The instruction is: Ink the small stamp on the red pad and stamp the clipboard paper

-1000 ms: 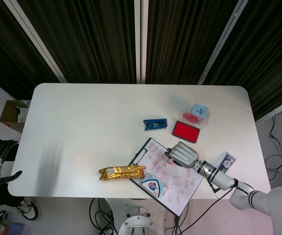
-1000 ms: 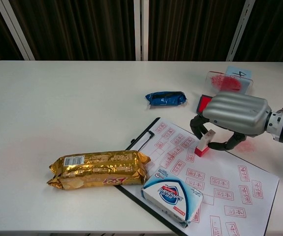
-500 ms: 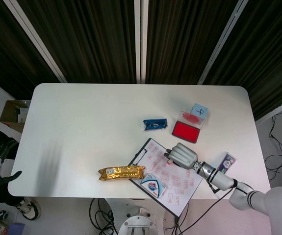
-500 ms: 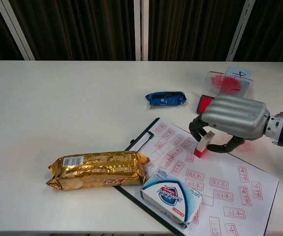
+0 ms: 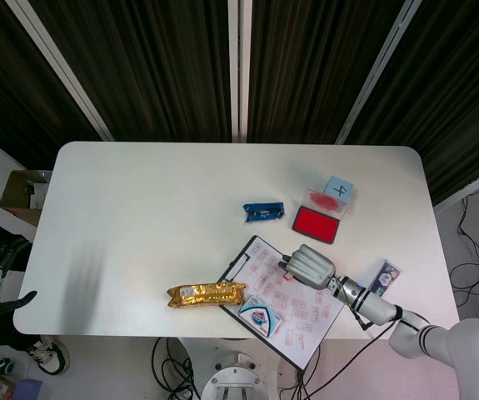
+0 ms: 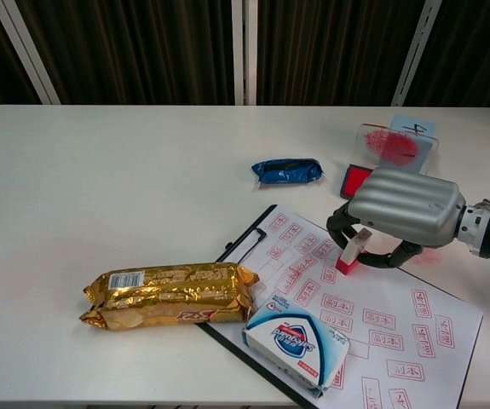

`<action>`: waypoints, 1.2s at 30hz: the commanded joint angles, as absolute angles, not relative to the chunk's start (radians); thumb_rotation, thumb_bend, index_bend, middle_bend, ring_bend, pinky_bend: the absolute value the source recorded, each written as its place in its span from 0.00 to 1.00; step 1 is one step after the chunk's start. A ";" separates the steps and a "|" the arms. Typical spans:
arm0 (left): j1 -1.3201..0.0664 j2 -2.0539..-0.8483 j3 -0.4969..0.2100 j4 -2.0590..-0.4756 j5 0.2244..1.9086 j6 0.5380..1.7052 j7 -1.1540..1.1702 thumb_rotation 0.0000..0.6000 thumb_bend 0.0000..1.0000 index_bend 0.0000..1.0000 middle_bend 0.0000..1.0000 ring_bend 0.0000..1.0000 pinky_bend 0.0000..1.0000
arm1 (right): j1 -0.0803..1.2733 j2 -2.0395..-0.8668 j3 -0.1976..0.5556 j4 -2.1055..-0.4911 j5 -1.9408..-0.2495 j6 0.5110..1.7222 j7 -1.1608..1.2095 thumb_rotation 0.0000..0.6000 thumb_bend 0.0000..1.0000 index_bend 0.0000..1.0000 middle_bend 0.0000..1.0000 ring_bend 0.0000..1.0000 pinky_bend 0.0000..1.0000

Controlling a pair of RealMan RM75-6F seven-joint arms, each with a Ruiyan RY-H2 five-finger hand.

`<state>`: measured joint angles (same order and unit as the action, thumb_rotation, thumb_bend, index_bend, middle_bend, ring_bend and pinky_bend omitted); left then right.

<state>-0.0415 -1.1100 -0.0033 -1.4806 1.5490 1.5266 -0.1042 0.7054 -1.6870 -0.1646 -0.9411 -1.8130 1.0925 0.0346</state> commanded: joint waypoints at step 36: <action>-0.047 -1.115 0.000 -1.492 1.560 1.523 -0.090 1.00 0.00 0.18 0.17 0.16 0.25 | 0.602 -1.451 -0.116 -1.141 -1.651 1.121 0.017 1.00 0.37 1.00 0.82 0.74 0.91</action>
<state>-0.0472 -1.1147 0.0001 -1.4921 1.5599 1.5228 -0.0902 0.6117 -1.4474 -0.1107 -1.1530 -1.6594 1.1332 0.0183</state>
